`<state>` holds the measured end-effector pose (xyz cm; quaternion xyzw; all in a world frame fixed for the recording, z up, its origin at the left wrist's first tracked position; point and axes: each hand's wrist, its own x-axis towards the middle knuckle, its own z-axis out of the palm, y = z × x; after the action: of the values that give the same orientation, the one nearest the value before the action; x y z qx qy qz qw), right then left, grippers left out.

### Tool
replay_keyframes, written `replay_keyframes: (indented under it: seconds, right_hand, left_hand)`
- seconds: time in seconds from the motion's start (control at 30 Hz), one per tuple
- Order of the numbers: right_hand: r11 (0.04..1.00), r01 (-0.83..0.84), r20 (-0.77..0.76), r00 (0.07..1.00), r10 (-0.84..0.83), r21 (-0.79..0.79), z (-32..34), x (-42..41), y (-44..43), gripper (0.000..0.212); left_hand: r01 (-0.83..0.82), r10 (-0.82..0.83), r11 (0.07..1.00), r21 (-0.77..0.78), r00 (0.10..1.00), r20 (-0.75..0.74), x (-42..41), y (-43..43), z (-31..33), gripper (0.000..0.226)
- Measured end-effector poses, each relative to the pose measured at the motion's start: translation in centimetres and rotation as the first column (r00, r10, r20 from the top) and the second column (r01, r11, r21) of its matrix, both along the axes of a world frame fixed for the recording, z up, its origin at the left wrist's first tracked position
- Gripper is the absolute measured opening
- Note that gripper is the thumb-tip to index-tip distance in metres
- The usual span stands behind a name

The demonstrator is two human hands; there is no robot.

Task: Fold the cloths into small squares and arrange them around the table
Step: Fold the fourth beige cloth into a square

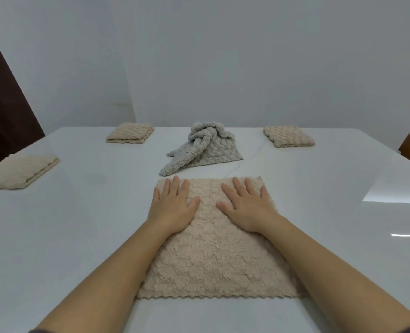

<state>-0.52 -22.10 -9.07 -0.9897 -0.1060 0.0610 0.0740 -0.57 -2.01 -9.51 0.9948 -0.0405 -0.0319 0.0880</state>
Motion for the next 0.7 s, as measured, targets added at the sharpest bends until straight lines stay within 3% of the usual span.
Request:
replay_keyframes:
  seconds: [0.33,0.57,0.7]
  right_hand:
    - [0.999,0.030,0.031,0.999,-0.031,0.032,-0.8,0.5,-0.2,0.067]
    - [0.998,0.024,0.035,0.999,-0.026,0.063,-0.6,0.2,-0.3,0.066]
    - [0.997,0.027,0.037,0.999,-0.029,0.076,-0.5,0.0,-0.2,0.063]
  left_hand:
    - [0.026,-0.027,1.000,0.014,0.999,0.036,1.1,1.1,-0.6,0.067]
    - [-0.121,0.118,0.990,0.076,0.992,0.034,0.9,5.1,-0.8,0.062]
    - [-0.128,0.125,0.991,0.037,0.990,0.067,0.8,5.3,-1.1,0.060]
